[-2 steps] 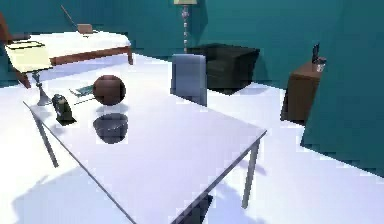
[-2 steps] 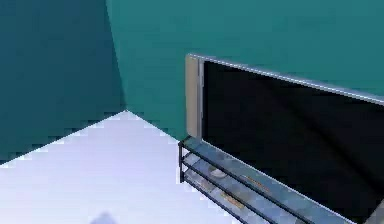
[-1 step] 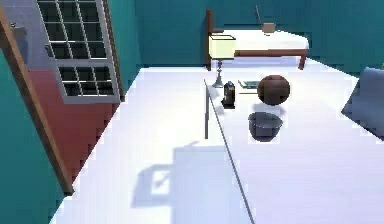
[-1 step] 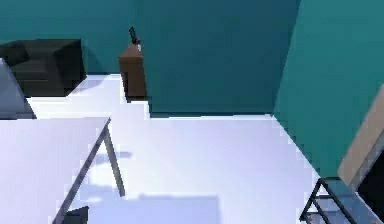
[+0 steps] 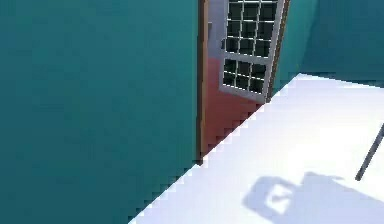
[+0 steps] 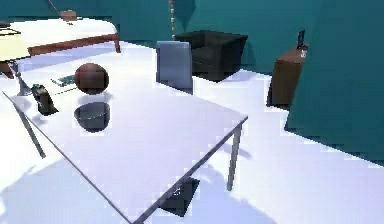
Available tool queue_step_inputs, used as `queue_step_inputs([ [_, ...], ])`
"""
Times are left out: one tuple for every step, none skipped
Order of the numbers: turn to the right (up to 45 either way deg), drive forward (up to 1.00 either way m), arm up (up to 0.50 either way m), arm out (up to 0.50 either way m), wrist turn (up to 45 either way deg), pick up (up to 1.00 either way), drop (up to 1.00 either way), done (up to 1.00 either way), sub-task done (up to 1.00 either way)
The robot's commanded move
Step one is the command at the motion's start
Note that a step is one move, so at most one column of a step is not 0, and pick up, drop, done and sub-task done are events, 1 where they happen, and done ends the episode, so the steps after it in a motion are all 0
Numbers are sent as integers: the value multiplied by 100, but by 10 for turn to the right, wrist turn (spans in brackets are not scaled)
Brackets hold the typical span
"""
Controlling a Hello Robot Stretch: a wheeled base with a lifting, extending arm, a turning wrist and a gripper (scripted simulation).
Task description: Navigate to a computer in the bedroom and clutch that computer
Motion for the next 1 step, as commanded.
queue_step_inputs([
  [450, 0, 0, 0, 0, 0, 0, 0, 0],
])
